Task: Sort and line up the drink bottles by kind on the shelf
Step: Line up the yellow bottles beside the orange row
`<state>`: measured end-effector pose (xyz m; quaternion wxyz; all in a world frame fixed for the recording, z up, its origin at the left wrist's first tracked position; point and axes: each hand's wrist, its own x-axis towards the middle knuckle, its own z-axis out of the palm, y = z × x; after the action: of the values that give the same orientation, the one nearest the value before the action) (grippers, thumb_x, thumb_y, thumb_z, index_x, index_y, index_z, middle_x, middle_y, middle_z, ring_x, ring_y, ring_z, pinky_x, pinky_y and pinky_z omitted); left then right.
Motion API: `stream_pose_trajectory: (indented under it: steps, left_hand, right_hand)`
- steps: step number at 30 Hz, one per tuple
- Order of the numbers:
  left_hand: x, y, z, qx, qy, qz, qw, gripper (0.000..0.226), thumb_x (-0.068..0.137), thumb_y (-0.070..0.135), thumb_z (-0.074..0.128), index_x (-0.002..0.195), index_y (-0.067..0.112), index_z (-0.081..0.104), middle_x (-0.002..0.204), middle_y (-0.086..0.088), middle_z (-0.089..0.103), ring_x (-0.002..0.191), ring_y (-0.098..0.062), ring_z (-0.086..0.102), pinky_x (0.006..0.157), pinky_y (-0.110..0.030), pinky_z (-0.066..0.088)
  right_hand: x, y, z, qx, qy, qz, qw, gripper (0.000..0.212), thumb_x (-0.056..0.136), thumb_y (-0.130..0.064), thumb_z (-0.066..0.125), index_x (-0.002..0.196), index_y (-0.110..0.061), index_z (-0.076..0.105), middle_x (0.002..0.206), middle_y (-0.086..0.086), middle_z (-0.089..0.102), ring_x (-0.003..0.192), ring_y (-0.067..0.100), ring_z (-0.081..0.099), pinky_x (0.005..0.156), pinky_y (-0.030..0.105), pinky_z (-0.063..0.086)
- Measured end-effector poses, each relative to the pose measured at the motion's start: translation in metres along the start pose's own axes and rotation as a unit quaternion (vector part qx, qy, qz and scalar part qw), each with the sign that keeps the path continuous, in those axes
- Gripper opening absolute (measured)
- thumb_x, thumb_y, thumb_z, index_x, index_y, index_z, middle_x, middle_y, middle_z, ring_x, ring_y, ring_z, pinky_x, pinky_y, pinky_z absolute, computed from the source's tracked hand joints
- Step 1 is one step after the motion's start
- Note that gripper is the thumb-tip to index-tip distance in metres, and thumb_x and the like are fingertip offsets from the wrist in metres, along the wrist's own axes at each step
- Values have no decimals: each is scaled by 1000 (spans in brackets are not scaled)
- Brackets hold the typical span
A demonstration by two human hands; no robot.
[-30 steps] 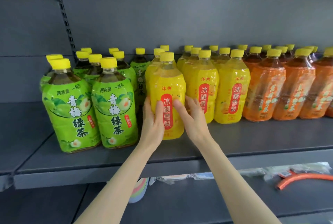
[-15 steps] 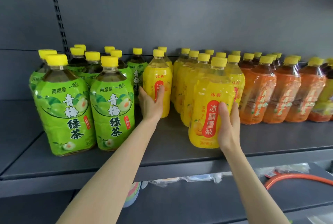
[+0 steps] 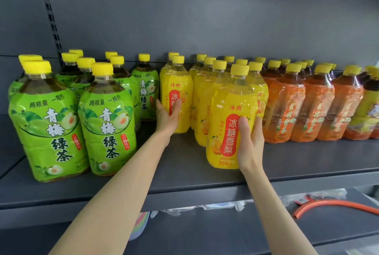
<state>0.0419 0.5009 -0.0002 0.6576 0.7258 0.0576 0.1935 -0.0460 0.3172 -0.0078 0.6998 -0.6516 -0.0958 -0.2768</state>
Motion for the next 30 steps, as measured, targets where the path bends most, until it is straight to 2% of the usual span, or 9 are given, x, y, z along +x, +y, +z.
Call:
stream_pose_trajectory:
  steps: [2,5,10,14,19,22,24,27,30]
  left_hand:
    - [4,-5,0,1,-3,-4,1000,94,85,52,59,151,17,3,150,-8,31,136,-26,34,110,-43,33]
    - [7,-9,2,7,12,10,1000,83,85,46,62,147,13,18,138,-9,43,125,-25,44,103,-39,40]
    - [14,-12,7,2,22,13,1000,76,86,43,62,144,14,21,135,-10,44,121,-24,46,94,-33,40]
    - [15,-13,8,5,30,16,999,75,87,41,61,144,13,21,136,-10,44,121,-23,46,92,-30,38]
    - [15,-11,8,22,32,8,999,79,86,44,61,145,13,19,137,-11,43,124,-25,44,94,-31,38]
    - [8,-5,3,31,23,-30,999,96,82,52,62,151,15,7,146,-11,36,133,-28,38,104,-42,37]
    - [-5,3,-1,39,39,-41,998,96,83,55,60,151,16,5,151,-10,29,137,-29,33,108,-45,34]
    - [-38,16,-8,5,70,24,997,74,89,57,49,146,17,25,147,-6,35,134,-23,37,108,-43,36]
    - [-83,30,-11,-73,33,92,993,46,95,52,36,132,24,42,128,7,53,118,-4,50,94,-18,40]
  right_hand:
    - [1,1,0,3,-3,0,1000,65,72,-68,51,127,-34,46,120,-5,63,104,12,65,84,29,55]
    - [1,1,-1,11,-11,1,1000,53,72,-67,52,118,-42,47,117,-8,64,102,10,65,81,26,55]
    - [1,2,-1,29,-22,2,999,51,71,-65,53,117,-42,46,113,-13,65,99,5,66,74,20,55]
    - [2,3,-2,37,-27,3,999,44,77,-59,54,116,-40,47,110,-14,65,97,2,66,71,19,54]
    - [2,2,-2,35,-27,-7,999,57,72,-64,53,121,-36,45,110,-14,65,97,3,66,73,19,54]
    - [2,3,-4,16,-22,-11,1000,64,76,-61,53,129,-27,42,111,-14,63,97,2,65,73,20,54]
    - [1,1,-4,2,-23,-10,1000,72,72,-67,51,130,-25,38,109,-14,62,97,3,65,75,22,55]
    - [-2,-3,-2,6,-38,0,999,57,80,-58,46,126,-25,36,105,-17,58,89,-12,62,69,12,51]
    - [-8,-8,6,2,-79,8,997,36,83,-51,39,114,-34,37,105,-17,57,85,-15,61,66,8,49]
